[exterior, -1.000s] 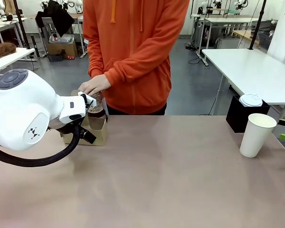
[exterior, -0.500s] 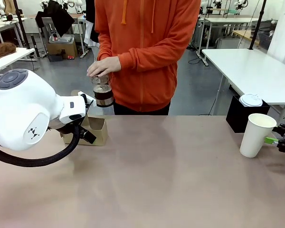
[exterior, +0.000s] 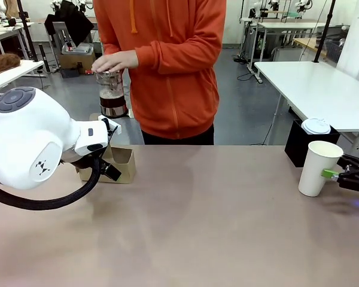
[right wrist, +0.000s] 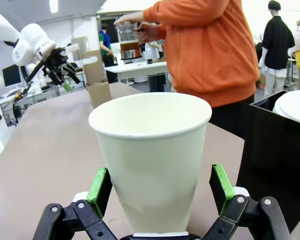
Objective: Pour a drink into a cup and package it in a carrier.
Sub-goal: Pick up the 600 ml Paper Cup and place it in the middle top area of the table.
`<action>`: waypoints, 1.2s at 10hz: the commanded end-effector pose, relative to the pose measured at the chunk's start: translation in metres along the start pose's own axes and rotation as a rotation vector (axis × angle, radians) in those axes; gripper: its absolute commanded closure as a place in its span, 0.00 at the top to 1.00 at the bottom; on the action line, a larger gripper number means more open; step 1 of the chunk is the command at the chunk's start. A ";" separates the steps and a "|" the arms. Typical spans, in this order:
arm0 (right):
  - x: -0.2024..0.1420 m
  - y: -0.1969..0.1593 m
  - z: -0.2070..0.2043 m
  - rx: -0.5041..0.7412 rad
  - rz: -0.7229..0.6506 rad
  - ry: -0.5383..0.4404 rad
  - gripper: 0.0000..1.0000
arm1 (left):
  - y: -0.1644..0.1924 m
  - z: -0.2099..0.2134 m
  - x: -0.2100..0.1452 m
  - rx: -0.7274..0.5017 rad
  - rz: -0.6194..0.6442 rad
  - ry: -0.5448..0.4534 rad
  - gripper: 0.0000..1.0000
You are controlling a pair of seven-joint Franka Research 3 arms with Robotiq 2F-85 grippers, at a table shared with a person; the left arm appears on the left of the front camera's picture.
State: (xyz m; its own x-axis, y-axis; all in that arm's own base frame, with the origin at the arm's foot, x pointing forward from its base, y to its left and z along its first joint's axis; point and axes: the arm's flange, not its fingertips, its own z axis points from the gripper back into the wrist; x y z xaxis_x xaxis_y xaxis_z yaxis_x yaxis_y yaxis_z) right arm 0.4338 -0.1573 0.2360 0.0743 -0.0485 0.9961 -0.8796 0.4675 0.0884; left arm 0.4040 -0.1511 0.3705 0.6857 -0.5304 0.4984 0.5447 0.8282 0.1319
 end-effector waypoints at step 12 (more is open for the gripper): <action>-0.006 0.001 -0.033 0.048 -0.044 -0.008 0.80 | 0.000 0.000 0.000 -0.001 0.000 0.000 1.00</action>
State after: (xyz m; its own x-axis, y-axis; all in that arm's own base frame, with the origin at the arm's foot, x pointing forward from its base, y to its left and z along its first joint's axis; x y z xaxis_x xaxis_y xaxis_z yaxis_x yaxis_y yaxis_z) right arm 0.4494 -0.1287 0.2303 0.1080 -0.0735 0.9914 -0.8975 0.4216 0.1290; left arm 0.4040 -0.1511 0.3705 0.6858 -0.5304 0.4984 0.5447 0.8282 0.1319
